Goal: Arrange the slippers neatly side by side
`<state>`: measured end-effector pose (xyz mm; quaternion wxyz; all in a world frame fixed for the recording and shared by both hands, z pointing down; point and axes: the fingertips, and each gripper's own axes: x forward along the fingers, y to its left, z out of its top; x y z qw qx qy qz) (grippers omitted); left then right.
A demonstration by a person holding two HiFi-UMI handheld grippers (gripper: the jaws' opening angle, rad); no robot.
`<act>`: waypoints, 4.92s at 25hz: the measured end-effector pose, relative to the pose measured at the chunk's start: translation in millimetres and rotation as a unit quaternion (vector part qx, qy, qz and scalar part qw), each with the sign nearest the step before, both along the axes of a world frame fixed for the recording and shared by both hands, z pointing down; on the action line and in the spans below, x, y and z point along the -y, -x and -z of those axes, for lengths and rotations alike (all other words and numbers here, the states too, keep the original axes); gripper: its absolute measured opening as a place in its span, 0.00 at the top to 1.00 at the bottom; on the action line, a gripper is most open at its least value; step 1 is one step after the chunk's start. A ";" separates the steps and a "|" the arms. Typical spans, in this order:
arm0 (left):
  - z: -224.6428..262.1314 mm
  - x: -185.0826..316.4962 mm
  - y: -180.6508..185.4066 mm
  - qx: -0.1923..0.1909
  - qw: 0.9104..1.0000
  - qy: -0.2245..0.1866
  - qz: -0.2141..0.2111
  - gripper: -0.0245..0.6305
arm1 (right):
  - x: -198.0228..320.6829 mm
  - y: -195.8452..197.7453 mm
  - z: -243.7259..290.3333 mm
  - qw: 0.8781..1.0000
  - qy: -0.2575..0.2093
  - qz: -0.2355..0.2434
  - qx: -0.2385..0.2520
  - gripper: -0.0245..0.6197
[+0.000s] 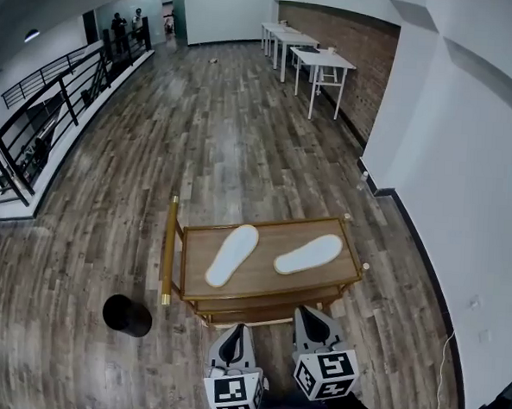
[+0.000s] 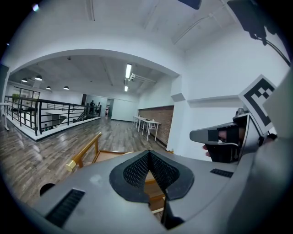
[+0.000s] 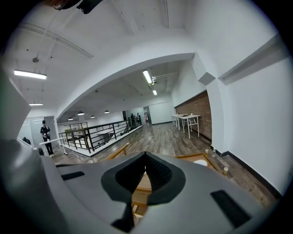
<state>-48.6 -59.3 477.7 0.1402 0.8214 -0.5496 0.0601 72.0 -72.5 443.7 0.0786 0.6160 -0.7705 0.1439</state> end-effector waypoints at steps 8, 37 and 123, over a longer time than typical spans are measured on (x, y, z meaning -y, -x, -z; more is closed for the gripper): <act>-9.5 16.0 2.1 -0.015 1.000 0.015 -0.004 0.96 | 12.6 0.6 -3.8 1.000 0.011 -0.012 -0.011 0.96; 0.2 174.2 -51.3 0.017 0.998 0.014 0.052 0.96 | 166.3 -60.4 -14.4 0.998 0.033 0.046 0.003 0.96; -22.3 241.9 11.0 0.026 0.995 0.050 0.079 0.96 | 278.6 -110.0 -218.7 0.805 0.582 0.110 0.038 0.94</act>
